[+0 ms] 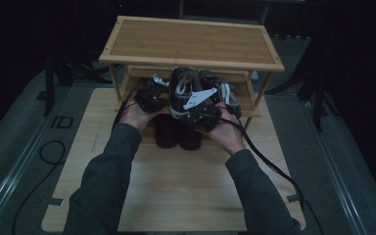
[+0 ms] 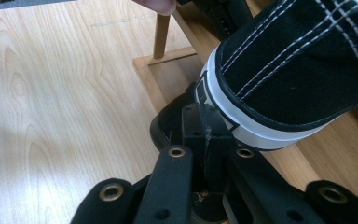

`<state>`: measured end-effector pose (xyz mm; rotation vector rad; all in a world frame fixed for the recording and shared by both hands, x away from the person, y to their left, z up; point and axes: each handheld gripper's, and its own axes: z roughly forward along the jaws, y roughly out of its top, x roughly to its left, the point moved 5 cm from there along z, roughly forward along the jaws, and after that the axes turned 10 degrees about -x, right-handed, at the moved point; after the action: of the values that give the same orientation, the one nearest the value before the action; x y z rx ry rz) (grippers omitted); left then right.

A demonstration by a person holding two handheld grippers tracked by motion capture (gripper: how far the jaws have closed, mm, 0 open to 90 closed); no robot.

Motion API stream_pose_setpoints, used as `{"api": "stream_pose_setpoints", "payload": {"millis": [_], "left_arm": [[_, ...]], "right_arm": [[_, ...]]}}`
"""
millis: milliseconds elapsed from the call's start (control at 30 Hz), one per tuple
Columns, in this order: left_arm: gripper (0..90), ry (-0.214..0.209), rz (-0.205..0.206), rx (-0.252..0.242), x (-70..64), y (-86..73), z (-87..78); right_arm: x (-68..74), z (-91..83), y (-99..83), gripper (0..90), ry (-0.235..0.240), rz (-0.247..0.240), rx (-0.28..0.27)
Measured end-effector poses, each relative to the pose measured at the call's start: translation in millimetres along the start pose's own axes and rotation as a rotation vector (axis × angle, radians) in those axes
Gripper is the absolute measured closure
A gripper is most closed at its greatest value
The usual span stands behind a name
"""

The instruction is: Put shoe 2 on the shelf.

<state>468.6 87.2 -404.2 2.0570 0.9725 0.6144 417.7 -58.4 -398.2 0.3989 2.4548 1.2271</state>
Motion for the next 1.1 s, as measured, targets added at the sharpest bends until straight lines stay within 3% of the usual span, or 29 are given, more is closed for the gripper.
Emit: {"api": "stream_pose_setpoints", "payload": {"millis": [67,133,533,1100], "left_arm": [[90.0,-0.001,0.000,-0.001,-0.2,0.0,0.0],[90.0,0.000,0.002,-0.002,-0.3,-0.3,-0.1],[90.0,0.004,-0.007,-0.016,-0.2,-1.4,-0.6],[90.0,-0.022,-0.013,-0.002,2.8,0.9,-0.1]], "right_arm": [[-0.8,0.8,0.1,90.0,-0.011,-0.003,0.004],[-4.4,2.9,-1.1,90.0,-0.063,-0.008,0.015],[-3.5,7.5,0.5,90.0,-0.045,0.018,-0.011],[0.9,-2.7,-1.9,89.7,-0.015,-0.024,0.033]]}}
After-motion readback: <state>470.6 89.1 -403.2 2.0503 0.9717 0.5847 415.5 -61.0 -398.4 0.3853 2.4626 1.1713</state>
